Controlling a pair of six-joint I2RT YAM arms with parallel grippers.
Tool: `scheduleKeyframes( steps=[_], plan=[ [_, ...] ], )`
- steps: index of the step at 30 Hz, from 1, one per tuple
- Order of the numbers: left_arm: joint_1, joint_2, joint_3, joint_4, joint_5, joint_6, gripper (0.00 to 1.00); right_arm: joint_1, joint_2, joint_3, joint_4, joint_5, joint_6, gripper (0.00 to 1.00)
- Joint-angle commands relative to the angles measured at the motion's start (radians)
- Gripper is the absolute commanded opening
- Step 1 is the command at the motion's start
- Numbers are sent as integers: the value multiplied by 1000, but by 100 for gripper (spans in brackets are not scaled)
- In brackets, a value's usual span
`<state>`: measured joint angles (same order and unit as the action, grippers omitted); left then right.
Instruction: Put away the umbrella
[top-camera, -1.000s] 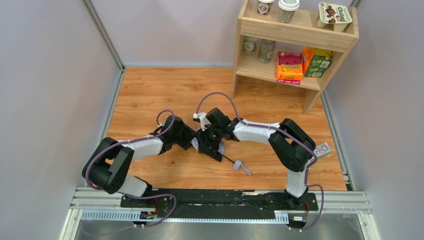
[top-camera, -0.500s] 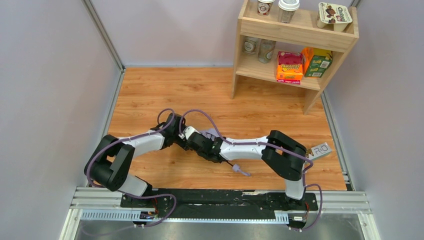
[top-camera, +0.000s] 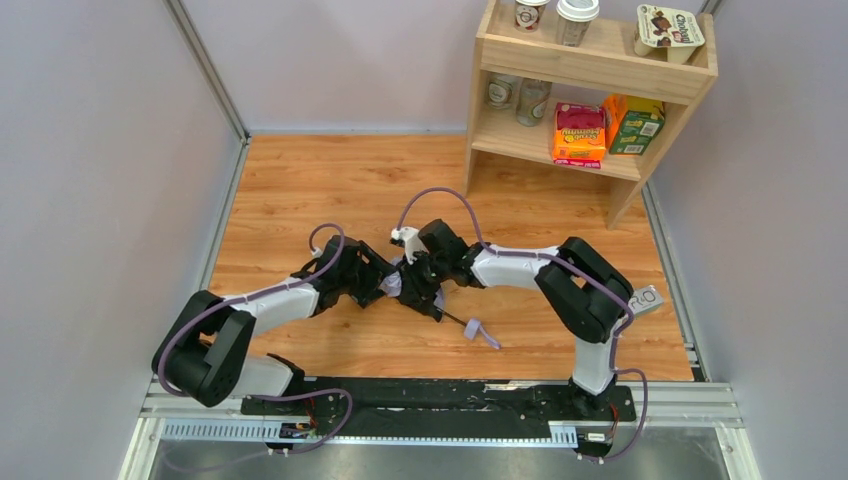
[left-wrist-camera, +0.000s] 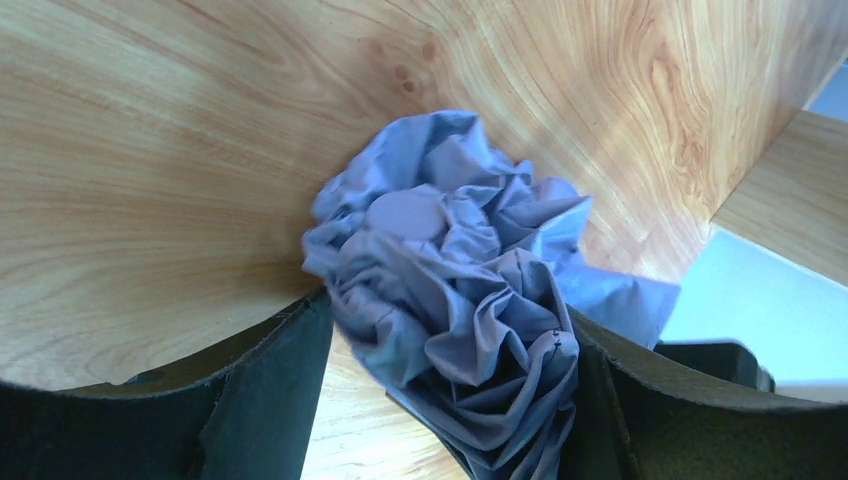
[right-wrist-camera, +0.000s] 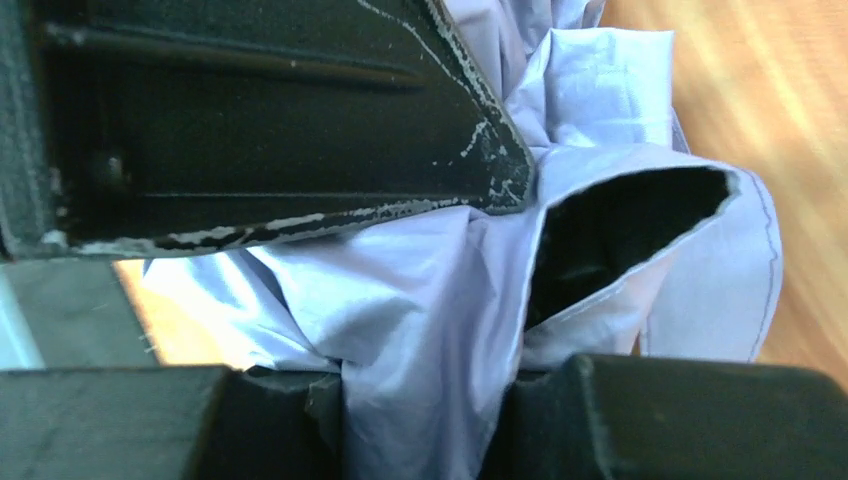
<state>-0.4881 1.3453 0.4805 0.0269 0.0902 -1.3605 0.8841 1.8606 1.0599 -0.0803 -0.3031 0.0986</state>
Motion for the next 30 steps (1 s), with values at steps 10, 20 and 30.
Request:
scheduleKeyframes(
  steps=[10,20,30],
  plan=[
    [-24,129,-105,-39,-73,104,24,-165,239,84,-137,-699,106,0],
    [-26,175,-45,-212,-44,41,0,-90,-1,57,-254,-150,69,64],
    [-26,244,35,-335,6,6,0,203,-62,133,-266,600,-91,91]
  ],
)
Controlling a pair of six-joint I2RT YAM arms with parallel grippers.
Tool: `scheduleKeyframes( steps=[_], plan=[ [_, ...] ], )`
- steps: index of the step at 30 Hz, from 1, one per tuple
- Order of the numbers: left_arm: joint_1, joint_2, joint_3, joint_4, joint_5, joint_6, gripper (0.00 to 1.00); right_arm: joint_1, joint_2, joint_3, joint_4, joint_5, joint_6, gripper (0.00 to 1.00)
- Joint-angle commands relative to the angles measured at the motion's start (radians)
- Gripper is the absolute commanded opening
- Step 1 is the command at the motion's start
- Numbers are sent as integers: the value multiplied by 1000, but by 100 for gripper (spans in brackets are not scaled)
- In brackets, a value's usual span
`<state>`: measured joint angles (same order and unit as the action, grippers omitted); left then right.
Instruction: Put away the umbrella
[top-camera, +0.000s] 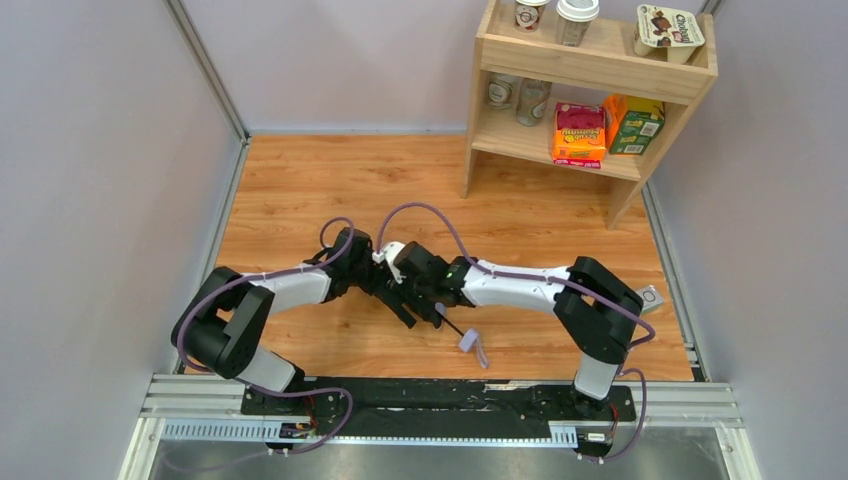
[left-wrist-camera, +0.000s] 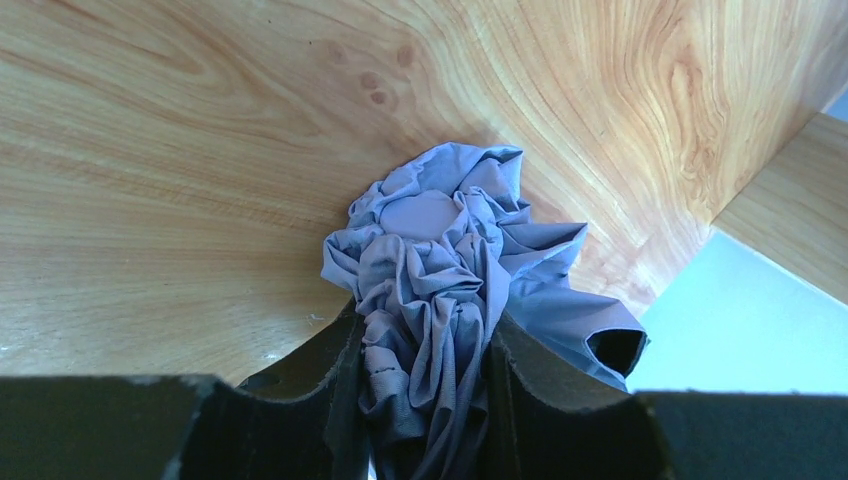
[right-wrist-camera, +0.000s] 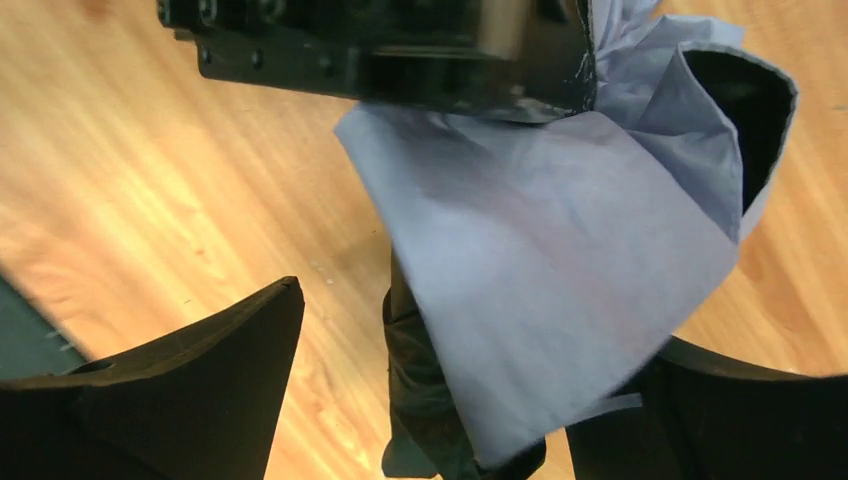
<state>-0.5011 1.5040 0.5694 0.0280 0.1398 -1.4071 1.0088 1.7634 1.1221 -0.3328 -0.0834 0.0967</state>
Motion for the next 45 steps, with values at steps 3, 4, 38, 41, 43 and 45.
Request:
scheduleKeyframes(
  steps=[3,4,38,41,43,45],
  plan=[
    [-11,84,-46,-370,-48,37,0,108,102,111,12,490,-92,89],
    [-13,81,-45,-376,-48,31,0,116,120,119,23,532,-88,86],
    [-16,15,-253,-34,-62,111,5,-282,274,28,69,-770,32,0],
    [-16,13,-241,-36,-52,111,0,-280,240,31,34,-696,31,0],
    [-16,12,-235,-43,-45,97,0,-268,200,34,11,-597,47,11],
    [-14,4,-214,-91,-42,76,0,-231,148,39,-18,-453,57,33]
  ],
)
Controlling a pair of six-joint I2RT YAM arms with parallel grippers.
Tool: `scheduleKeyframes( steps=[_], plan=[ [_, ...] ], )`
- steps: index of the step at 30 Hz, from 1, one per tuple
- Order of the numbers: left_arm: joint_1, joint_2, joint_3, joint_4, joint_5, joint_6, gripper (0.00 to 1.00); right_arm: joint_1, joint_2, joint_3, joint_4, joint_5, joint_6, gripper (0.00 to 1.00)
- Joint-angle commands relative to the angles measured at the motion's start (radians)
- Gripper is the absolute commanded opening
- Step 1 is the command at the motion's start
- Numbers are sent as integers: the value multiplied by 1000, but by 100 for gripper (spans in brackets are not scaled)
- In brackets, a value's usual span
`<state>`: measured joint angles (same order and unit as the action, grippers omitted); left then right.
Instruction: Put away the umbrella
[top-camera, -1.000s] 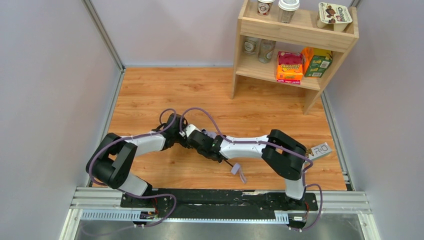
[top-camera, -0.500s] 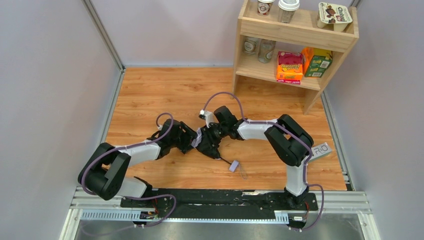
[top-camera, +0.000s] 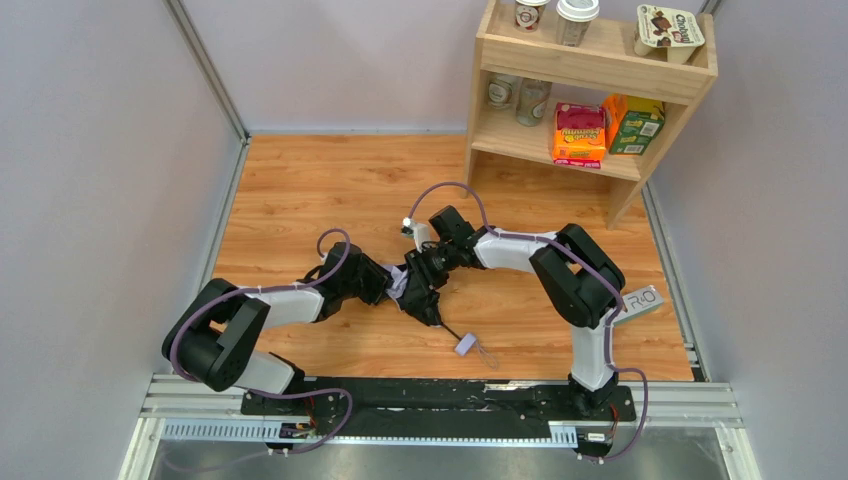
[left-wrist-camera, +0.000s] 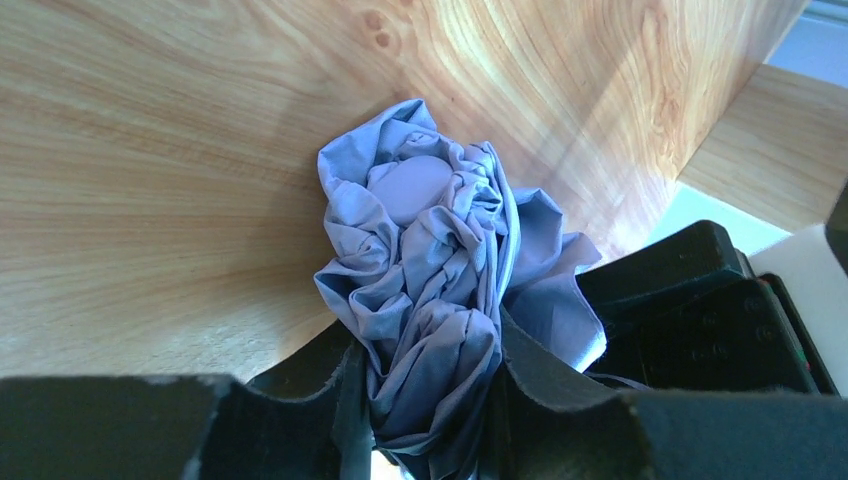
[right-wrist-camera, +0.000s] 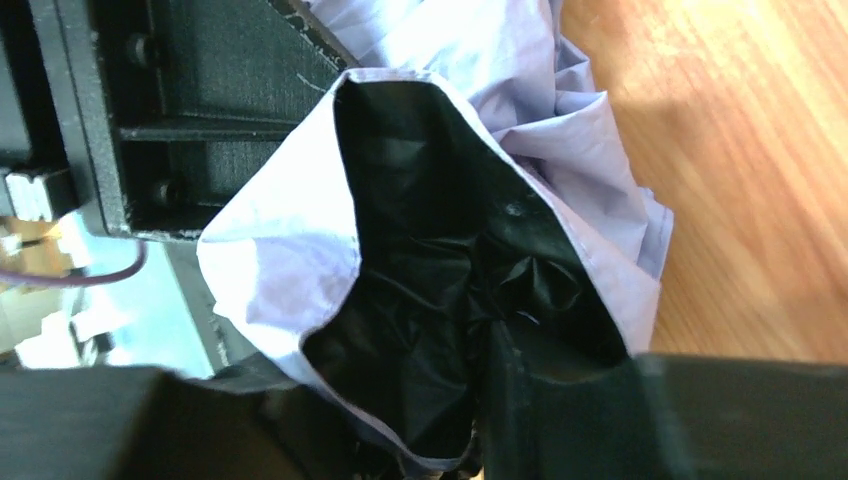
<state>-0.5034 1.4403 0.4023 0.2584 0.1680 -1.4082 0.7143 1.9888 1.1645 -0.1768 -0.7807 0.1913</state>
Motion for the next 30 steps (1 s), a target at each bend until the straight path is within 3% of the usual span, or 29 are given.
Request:
scheduleKeyframes(
  steps=[1,3,6,7,9,11,13,16,20,23,30],
  plan=[
    [-14,65,-27,-350,-68,71,0,88,-108,-2,-184,317,-35,45],
    [-14,69,3,-401,-65,68,0,167,-162,0,-204,478,-42,70],
    [-12,77,21,-441,-65,68,0,252,-217,12,-242,740,-61,84],
    [-14,77,23,-439,-64,69,0,255,-225,26,-259,830,-55,84],
    [-14,78,18,-435,-55,64,0,235,-217,46,-292,896,-64,70],
    [-14,77,13,-435,-53,57,0,221,-187,73,-340,1024,-85,34],
    [-15,74,6,-442,-56,57,0,221,-159,90,-391,1142,-93,30],
    [-14,69,-5,-438,-61,49,0,218,-195,54,-379,1149,-95,48],
    [-15,75,-16,-432,-50,34,0,217,-266,-3,-327,1019,-78,68],
    [-15,80,-10,-447,-36,17,0,266,-335,-81,-198,957,-99,80],
    [-14,121,47,-547,2,-17,0,376,-286,-71,-14,1037,-214,91]
  ],
)
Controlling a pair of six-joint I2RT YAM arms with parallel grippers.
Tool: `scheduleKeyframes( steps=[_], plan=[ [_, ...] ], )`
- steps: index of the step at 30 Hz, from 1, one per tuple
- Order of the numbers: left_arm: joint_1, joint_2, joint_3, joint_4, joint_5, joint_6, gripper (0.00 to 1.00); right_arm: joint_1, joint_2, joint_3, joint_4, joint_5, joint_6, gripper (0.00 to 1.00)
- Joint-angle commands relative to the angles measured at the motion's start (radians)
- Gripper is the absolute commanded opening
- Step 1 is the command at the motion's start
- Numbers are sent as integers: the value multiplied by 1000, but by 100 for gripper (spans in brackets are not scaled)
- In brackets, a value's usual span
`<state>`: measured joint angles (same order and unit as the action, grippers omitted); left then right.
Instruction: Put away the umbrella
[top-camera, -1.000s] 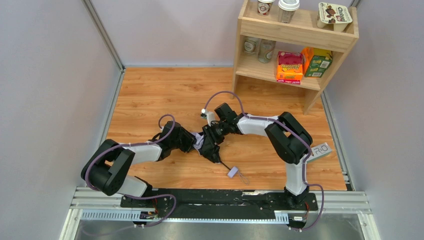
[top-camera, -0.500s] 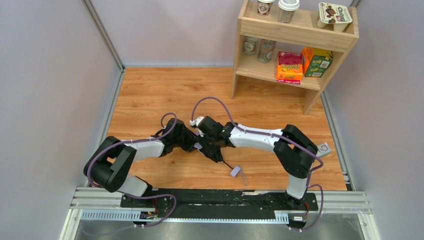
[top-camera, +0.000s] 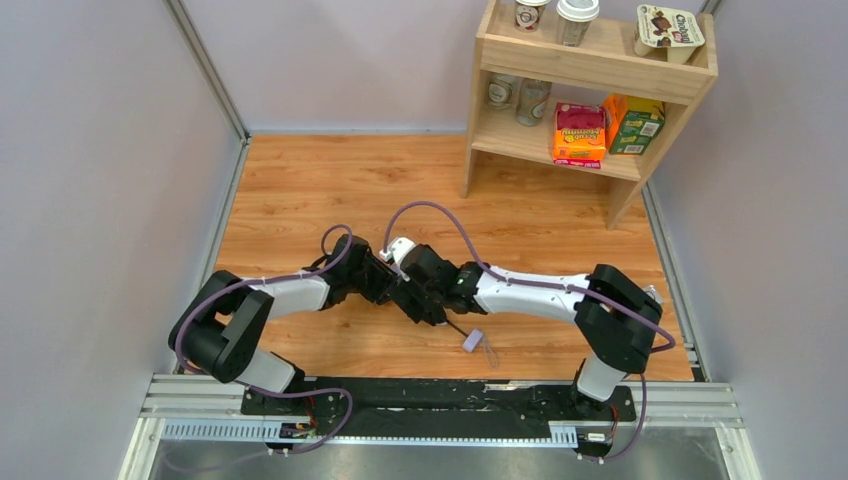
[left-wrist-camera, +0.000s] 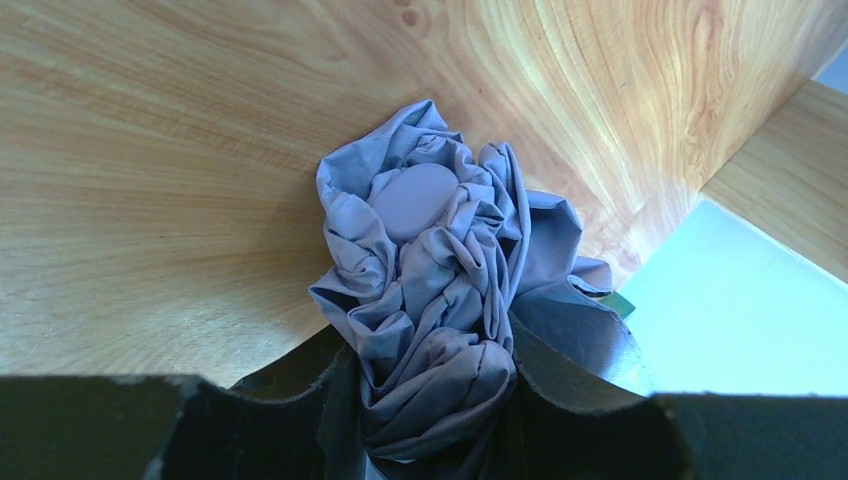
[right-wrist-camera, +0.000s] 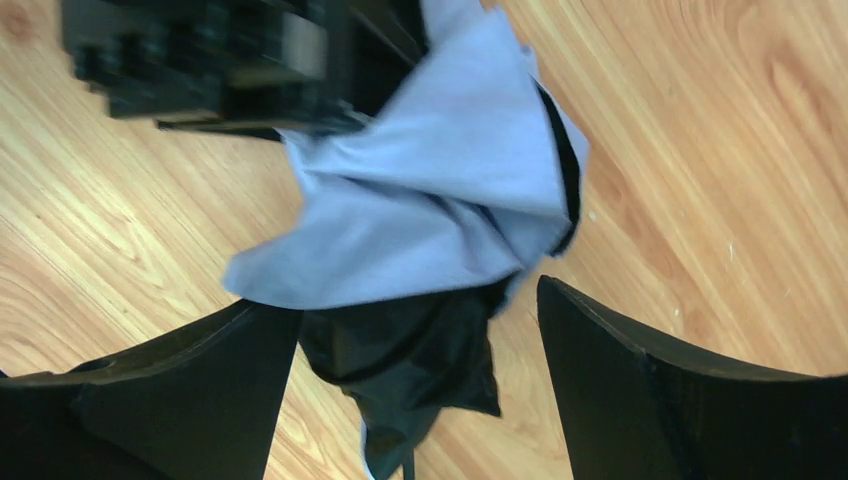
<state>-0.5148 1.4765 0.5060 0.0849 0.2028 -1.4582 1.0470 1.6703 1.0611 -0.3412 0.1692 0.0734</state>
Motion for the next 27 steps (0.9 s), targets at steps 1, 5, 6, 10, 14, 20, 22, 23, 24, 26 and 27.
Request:
scheduleKeyframes(
  steps=[1,5,6,10,14,20,22,23,24,26,27],
  plan=[
    [-4,90,-57,-376,-28,22,0,53,49,43,174,99,-107,92],
    [-5,94,-52,-386,-22,13,0,64,170,117,182,142,-141,94],
    [-7,94,-49,-390,-22,13,0,64,195,131,180,171,-141,93],
    [-8,88,-60,-375,-8,-11,0,64,252,109,234,214,-149,77],
    [-10,70,-66,-367,-11,-7,0,65,284,57,241,268,-136,40],
    [-8,24,-81,-295,-37,58,20,24,264,-33,248,144,-80,0],
    [-10,-28,-110,-223,-71,100,60,-2,238,-76,264,29,-43,0],
    [-10,-65,-122,-203,-78,102,69,-11,224,-94,275,-24,-32,0],
    [-10,-86,-142,-185,-101,102,72,-31,214,-107,286,-98,-14,0],
    [-10,-131,-155,-194,-132,111,73,-85,195,-130,317,-279,31,0],
    [-10,-139,-155,-201,-140,120,74,-120,194,-139,330,-365,54,0]
  ],
)
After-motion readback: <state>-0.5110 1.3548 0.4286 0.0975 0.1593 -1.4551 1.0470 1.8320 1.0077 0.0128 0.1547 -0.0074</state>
